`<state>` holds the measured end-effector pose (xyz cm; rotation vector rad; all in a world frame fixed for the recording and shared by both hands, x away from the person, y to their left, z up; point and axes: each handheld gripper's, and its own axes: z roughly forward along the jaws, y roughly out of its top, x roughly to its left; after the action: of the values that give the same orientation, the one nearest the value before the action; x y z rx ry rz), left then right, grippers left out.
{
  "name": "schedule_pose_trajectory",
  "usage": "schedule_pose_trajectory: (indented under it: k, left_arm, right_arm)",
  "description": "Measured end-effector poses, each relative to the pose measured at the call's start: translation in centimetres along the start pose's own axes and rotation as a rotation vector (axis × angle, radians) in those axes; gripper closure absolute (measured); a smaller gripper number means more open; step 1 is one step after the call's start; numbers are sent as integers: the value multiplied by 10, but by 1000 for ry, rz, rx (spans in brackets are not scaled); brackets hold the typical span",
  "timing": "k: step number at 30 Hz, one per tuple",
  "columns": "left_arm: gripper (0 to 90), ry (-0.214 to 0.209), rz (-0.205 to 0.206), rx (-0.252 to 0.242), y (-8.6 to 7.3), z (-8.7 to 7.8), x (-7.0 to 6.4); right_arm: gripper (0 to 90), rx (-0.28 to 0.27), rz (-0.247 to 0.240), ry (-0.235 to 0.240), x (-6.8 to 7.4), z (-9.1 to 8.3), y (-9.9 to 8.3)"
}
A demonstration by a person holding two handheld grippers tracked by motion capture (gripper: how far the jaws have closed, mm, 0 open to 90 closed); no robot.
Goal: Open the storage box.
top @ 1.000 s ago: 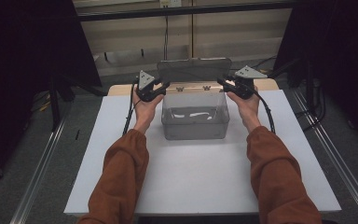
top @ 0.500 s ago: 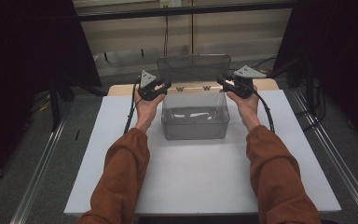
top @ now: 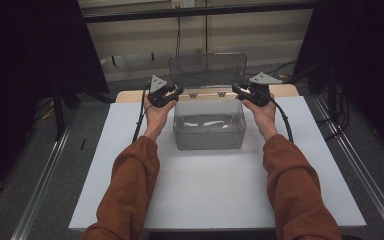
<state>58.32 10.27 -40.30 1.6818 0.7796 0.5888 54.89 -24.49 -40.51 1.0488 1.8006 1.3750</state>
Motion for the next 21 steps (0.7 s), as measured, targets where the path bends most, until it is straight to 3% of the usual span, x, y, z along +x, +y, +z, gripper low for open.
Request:
schedule_pose_trajectory:
  k: [4,8,9,14,21]
  left_arm:
    - [661,4,-3,18,1,2,0]
    - [662,11,-9,47,0,3,2]
    - [664,-6,-18,56,-1,4,2]
    - [663,2,-40,79,-1,8,3]
    - [658,-4,-84,86,1,10,4]
  right_arm:
    - [690,4,37,7,-3,1,-3]
    - [712,8,35,9,-4,2,-3]
    - [717,6,41,8,-5,3,-3]
    - [737,10,33,2,-5,3,-2]
    - [745,22,62,13,-8,4,-1]
